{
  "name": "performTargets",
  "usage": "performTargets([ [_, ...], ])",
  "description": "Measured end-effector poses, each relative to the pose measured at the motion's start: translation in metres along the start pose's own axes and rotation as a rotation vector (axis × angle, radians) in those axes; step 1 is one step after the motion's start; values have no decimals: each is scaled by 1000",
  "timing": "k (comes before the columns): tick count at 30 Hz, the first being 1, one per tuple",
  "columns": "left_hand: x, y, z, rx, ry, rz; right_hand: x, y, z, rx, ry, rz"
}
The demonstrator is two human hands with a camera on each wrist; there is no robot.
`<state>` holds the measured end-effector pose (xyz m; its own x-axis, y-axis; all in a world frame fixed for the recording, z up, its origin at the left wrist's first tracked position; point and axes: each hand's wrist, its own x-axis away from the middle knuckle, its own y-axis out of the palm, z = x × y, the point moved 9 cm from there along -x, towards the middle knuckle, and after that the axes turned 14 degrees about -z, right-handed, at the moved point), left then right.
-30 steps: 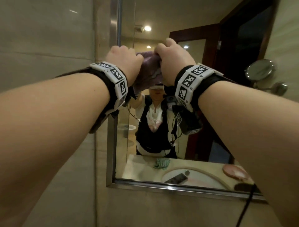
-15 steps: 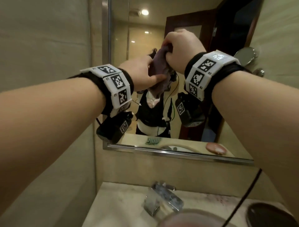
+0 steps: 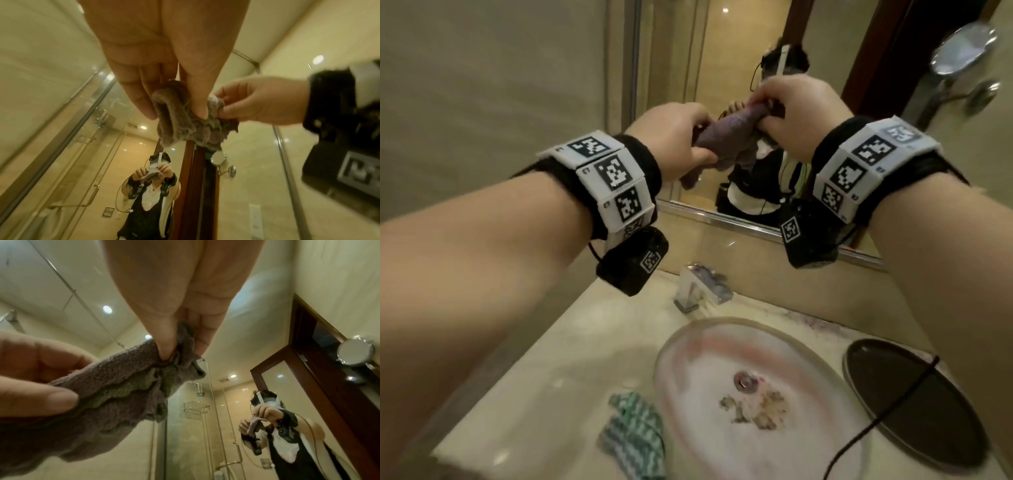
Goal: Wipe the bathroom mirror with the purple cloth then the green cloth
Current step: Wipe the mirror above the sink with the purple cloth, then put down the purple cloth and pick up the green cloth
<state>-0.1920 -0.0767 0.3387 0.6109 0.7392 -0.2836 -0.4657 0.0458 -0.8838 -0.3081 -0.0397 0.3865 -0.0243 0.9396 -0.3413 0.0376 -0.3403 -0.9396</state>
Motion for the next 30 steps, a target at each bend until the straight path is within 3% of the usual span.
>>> performTargets([
  [5,78,44,-18,253,-89,-14,46,66,-12,-138,-42,-97],
  [12,127,88,-64,304,-214,-33,68,143,-42,-358,-28,-222],
  [19,167,131,-137,263,-375,-139,90,236,-71,-508,92,-376],
  [27,194,187,-228,237,-470,-379,113,357,-105,-771,313,-551],
  [30,198,213,-258,225,-504,-456,123,384,-100,-741,416,-599],
])
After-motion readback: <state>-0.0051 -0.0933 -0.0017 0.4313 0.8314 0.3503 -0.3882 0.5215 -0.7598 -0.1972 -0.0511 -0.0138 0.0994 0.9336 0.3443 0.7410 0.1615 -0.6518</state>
